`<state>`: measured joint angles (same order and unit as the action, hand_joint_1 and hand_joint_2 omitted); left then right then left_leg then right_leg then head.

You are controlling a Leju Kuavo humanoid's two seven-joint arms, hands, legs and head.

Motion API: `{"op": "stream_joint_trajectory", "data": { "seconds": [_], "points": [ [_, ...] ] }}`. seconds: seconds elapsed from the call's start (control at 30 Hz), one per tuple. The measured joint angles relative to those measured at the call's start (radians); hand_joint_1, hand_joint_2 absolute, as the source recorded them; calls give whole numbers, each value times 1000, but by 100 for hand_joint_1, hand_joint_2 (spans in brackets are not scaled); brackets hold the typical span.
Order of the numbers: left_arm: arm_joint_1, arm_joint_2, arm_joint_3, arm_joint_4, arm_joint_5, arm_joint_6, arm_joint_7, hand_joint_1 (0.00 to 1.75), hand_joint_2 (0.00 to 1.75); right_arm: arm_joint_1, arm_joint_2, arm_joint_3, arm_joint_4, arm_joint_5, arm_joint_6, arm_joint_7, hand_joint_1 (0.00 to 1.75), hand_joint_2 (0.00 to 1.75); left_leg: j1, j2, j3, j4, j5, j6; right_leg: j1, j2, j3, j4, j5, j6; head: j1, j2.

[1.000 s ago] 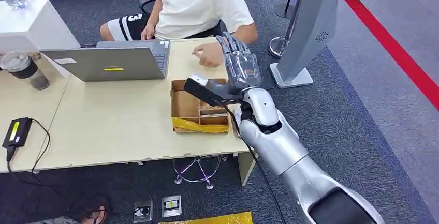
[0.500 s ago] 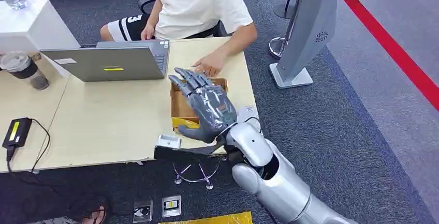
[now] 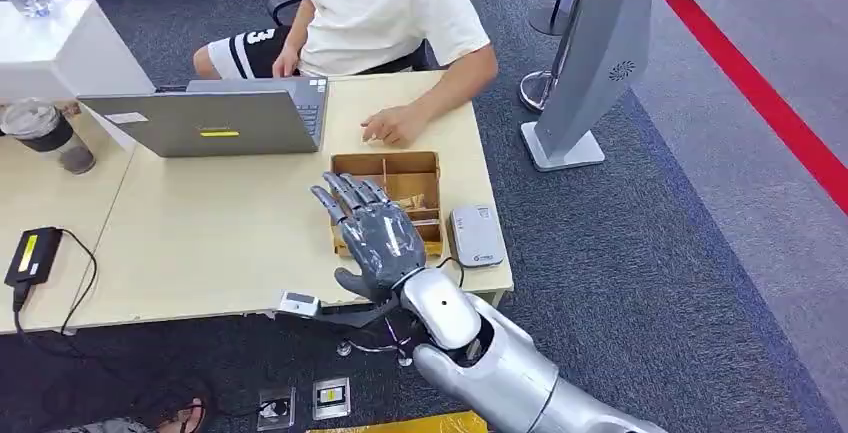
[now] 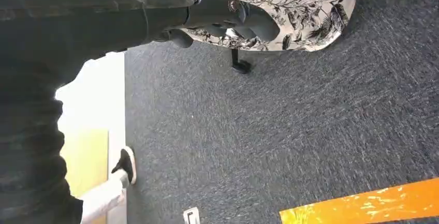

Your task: Pass the card to the sensor for recognition and then transmit it.

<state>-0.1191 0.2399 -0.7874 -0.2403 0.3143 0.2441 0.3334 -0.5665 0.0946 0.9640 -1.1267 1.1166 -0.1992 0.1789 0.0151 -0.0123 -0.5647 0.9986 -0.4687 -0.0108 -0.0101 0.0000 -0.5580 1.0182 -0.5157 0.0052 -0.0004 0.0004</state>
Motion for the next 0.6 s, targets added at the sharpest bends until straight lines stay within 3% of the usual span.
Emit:
{"op": "stream_joint_trajectory", "data": {
  "seconds": [0.33, 0.6],
  "points": [
    [0, -4, 7, 0, -3, 0, 1, 0, 175, -29, 56, 13, 208, 1, -19, 10, 0, 175, 0, 0, 0, 0, 0, 0, 0, 0, 0, 0, 0, 0, 0, 0],
    [1, -4, 7, 0, -17, -1, 1, 0, 175, -39, 61, 11, 292, 9, -31, 52, 0, 175, 0, 0, 1, 0, 0, 0, 0, 0, 0, 0, 0, 0, 0, 0]
  ]
}}
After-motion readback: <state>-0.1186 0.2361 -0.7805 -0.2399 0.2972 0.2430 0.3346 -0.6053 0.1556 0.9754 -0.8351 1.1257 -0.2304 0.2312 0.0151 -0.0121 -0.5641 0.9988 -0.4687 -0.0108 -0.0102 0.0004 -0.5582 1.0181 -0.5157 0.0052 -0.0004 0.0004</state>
